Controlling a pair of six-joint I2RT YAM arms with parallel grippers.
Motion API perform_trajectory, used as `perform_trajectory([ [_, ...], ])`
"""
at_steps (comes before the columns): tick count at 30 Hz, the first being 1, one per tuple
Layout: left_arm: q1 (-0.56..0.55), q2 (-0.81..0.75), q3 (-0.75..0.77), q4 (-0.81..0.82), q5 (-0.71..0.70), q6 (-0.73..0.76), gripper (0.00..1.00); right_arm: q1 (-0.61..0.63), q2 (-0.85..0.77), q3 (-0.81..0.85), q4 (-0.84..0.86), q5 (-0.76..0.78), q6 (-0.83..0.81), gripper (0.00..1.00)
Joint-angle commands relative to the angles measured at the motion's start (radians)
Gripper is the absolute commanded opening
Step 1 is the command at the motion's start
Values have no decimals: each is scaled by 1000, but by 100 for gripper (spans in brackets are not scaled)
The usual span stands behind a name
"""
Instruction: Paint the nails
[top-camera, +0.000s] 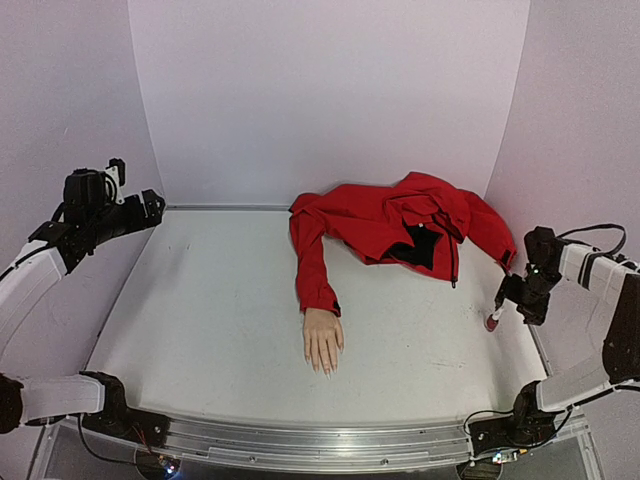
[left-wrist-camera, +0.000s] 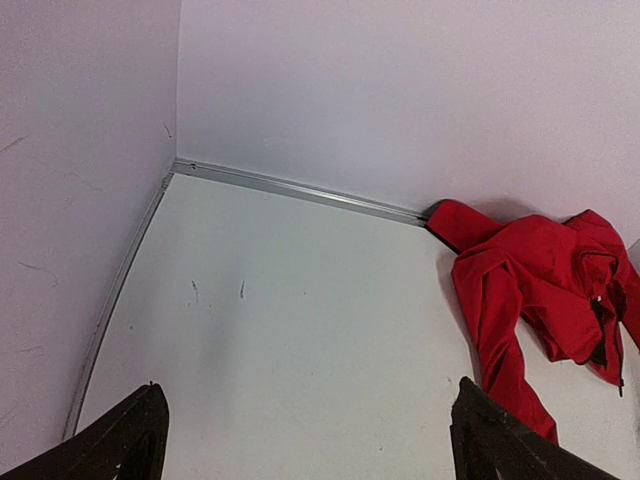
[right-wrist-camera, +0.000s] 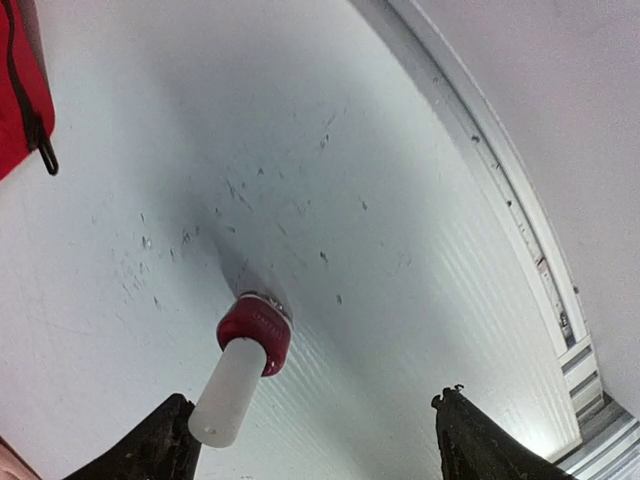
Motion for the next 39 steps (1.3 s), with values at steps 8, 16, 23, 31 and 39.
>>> perform_trajectory([
  [8, 8, 27, 29, 72, 117, -46, 99, 60, 51, 7, -68, -58, 45, 70],
  [16, 9, 41, 32, 74, 140, -67, 99, 123, 69, 9, -77, 25, 81, 54],
  [23, 9, 58, 31, 72, 159, -75, 100, 123, 92, 21, -40, 99, 68, 49],
  [31, 9, 64, 44, 62, 166, -70, 99, 124, 135, 30, 26, 111, 38, 42],
  [39, 9, 126, 63, 56, 237, -111, 99, 123, 137, 23, 53, 91, 28, 34],
])
